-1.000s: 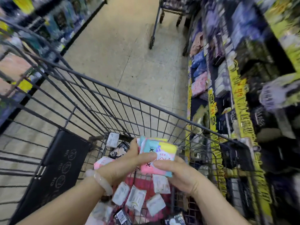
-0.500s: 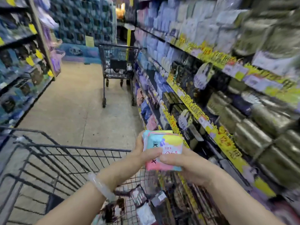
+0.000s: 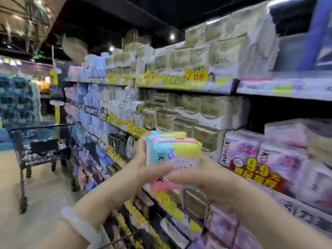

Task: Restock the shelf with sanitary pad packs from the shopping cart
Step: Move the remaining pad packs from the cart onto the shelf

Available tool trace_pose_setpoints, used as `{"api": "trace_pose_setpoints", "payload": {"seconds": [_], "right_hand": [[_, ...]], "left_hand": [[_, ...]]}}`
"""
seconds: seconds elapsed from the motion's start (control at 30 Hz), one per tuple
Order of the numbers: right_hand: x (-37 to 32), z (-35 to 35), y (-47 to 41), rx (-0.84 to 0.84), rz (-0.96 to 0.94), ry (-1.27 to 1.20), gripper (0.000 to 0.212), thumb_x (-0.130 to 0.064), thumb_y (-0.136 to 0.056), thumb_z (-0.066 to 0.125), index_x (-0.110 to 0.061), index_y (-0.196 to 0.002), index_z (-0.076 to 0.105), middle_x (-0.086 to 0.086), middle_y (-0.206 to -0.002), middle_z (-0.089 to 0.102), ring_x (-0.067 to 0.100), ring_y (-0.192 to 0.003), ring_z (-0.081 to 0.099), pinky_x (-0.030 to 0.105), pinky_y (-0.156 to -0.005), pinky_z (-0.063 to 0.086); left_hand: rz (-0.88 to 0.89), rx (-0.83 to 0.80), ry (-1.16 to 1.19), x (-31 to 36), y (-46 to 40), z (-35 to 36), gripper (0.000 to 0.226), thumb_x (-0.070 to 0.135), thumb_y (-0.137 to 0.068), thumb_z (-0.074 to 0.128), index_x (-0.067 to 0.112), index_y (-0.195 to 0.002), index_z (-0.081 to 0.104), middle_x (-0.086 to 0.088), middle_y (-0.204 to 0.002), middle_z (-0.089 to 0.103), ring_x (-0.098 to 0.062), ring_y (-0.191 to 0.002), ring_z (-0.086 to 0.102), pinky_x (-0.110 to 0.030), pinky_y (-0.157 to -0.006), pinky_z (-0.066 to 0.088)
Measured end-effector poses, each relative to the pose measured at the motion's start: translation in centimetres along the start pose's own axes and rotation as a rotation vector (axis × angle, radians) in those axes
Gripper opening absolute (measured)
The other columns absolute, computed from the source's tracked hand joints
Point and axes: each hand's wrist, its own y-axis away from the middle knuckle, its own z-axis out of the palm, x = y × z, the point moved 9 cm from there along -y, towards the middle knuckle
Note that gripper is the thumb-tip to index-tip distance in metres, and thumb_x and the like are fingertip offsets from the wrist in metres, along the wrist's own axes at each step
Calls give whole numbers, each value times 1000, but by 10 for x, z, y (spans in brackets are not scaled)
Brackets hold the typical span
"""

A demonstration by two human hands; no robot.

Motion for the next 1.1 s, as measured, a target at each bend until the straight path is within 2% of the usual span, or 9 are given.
{"api": "trace_pose_setpoints", "payload": {"seconds": [0.1,0.2,0.3,0.43,0.57,0.67,0.8,0.97,1.1], "right_hand": [[-62,-28,27,59,-100,76,53,3,-75,63,-7,-125,49,-1,-103,68,12,-97,64,32,-87,54],[-117,-56,50,142,-170,196,64,-10,-70,72,-2,-128,45,3,-104,64,17,-98,61,33,-86,52],[-155,-81,74,204,-176,290,73,-19,-65,77,-1,-128,46,9,-108,63,21,-102,60,34,-89,48],[-195,-112,93,271,-203,341,48,-12,-72,66,-4,-117,54,4,-96,64,16,-90,62,22,-79,48],[-233,-140,97,296,-211,464,41,-20,-73,68,-9,-111,57,1,-96,66,15,-95,63,24,-83,48],[-253,-163,95,304,-195,490,31,-20,-75,65,-14,-105,59,-1,-93,67,13,-90,64,19,-76,49],[-256,-201,86,328,-136,494,47,-22,-70,70,-16,-115,57,3,-103,66,15,-97,63,25,-84,50],[-245,-261,83,529,-2,429,64,-13,-64,75,-14,-123,51,1,-94,70,12,-82,68,24,-69,52],[-235,-290,83,619,130,418,78,-9,-61,81,-14,-130,45,6,-101,70,14,-82,70,23,-65,54]], "left_hand": [[81,-96,-29,53,-33,40,123,64,-46,84,17,-145,28,-8,-129,61,-23,-114,62,-48,-98,46],[206,-149,-41,106,-61,76,124,67,-35,85,8,-135,41,-5,-115,67,-17,-98,69,-42,-85,50],[261,-212,-32,140,-85,116,119,66,-40,82,9,-136,40,-12,-123,62,-19,-104,67,-46,-92,50],[315,-276,8,173,-120,152,88,53,-53,67,6,-124,46,7,-92,69,-7,-79,67,-21,-70,49],[385,-308,20,207,-153,172,93,54,-60,73,2,-131,43,-9,-120,66,-20,-109,65,-36,-94,46],[386,-347,2,224,-183,183,77,53,-62,69,-1,-113,46,3,-98,72,-11,-92,67,-31,-89,47],[376,-397,-58,226,-225,196,99,64,-63,71,1,-134,42,-15,-128,61,-27,-121,56,-47,-110,34],[308,-460,-83,216,-268,209,102,59,-57,75,1,-134,41,-26,-131,54,-39,-122,53,-51,-108,38],[245,-534,-15,200,-294,216,100,37,-61,73,14,-146,26,-21,-136,50,-32,-115,59,-43,-102,44]]}}
